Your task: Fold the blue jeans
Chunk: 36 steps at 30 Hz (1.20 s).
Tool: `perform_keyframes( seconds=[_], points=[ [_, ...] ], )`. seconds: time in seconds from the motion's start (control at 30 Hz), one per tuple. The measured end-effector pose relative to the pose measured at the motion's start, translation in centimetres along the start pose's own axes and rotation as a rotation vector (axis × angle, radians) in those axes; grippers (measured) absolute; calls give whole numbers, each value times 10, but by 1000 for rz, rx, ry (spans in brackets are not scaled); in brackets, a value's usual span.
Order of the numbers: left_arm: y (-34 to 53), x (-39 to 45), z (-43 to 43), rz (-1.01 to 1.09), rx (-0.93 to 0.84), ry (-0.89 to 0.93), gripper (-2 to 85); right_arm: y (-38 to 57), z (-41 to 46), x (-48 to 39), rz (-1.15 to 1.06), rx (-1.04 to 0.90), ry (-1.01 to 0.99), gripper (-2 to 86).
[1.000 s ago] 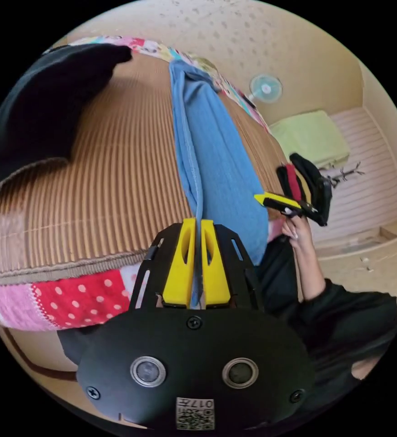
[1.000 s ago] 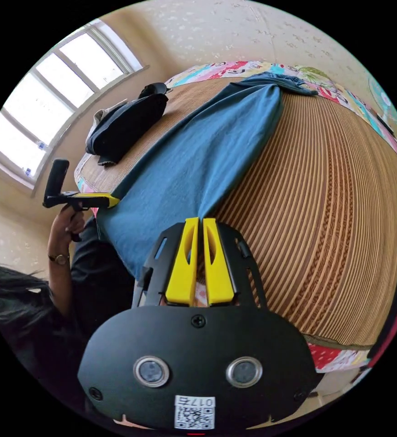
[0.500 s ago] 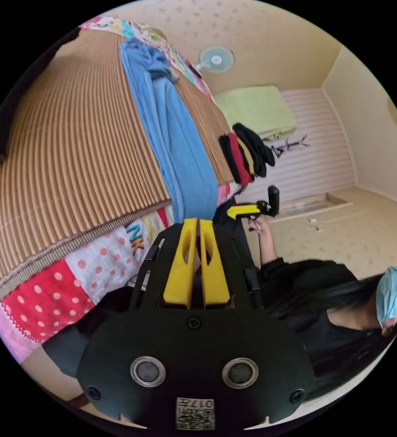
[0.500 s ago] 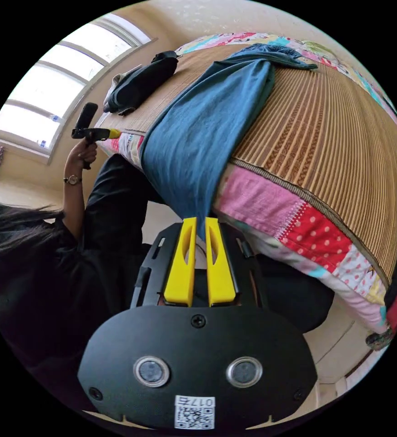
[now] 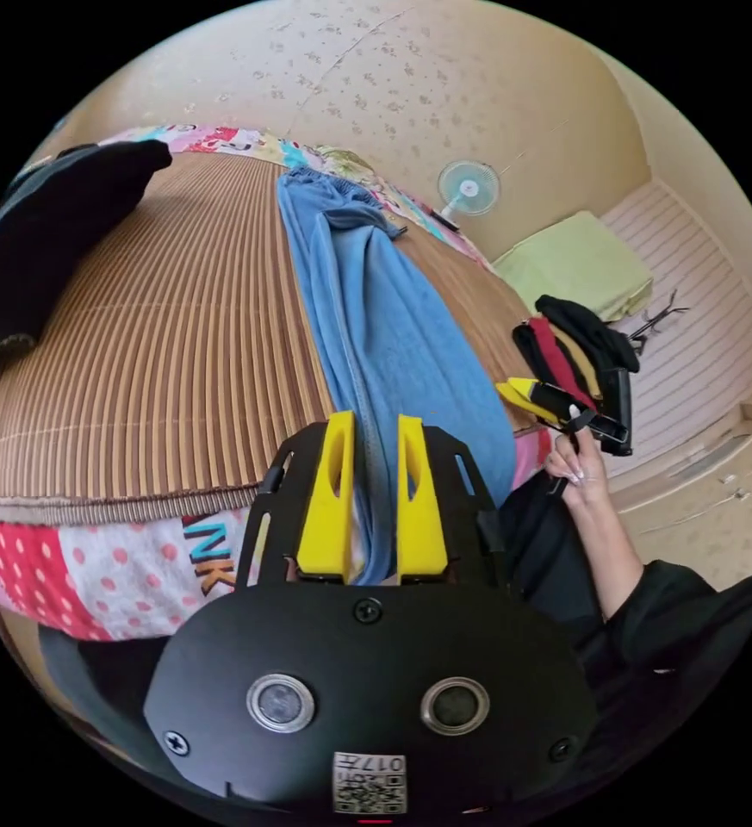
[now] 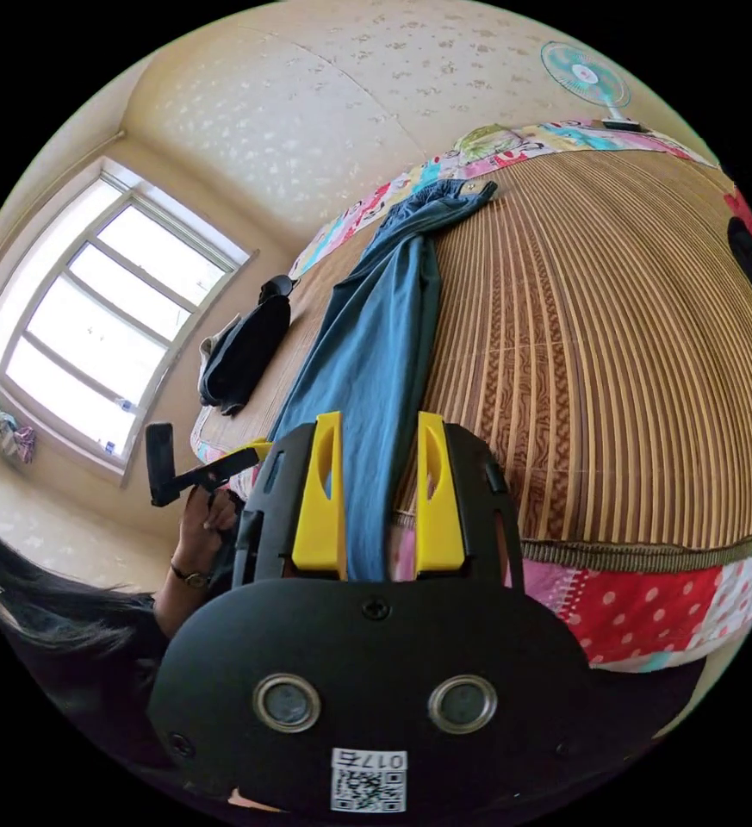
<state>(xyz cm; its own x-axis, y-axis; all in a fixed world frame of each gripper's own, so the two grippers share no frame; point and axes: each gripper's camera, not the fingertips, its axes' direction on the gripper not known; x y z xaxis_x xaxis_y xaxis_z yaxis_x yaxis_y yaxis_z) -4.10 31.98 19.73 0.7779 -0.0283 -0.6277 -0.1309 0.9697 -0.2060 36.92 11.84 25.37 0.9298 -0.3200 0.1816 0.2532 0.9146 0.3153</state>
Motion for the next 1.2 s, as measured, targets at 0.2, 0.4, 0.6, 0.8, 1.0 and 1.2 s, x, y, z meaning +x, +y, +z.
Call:
perform_keyframes(
  seconds=[0.2,0.4,0.6,0.8,1.0,1.2],
  points=[
    [-3,-16,5,-55,16,24,59,3,2,-2,-13,-4,-83,77],
    [-10,-49,4,-91,-38,237,39,4,-24,2,-16,-5,-269,30],
    [11,-127,-2,-235,24,781,33,15,-80,35,47,120,-561,23],
    [13,-114,-15,-187,-27,674,45,20,-98,31,45,66,-461,33],
    [14,-103,-27,-182,-18,470,114,22,-117,27,42,88,-370,86],
    [16,-86,4,-156,-152,481,28,16,-86,-4,-42,-111,-326,61]
  ],
)
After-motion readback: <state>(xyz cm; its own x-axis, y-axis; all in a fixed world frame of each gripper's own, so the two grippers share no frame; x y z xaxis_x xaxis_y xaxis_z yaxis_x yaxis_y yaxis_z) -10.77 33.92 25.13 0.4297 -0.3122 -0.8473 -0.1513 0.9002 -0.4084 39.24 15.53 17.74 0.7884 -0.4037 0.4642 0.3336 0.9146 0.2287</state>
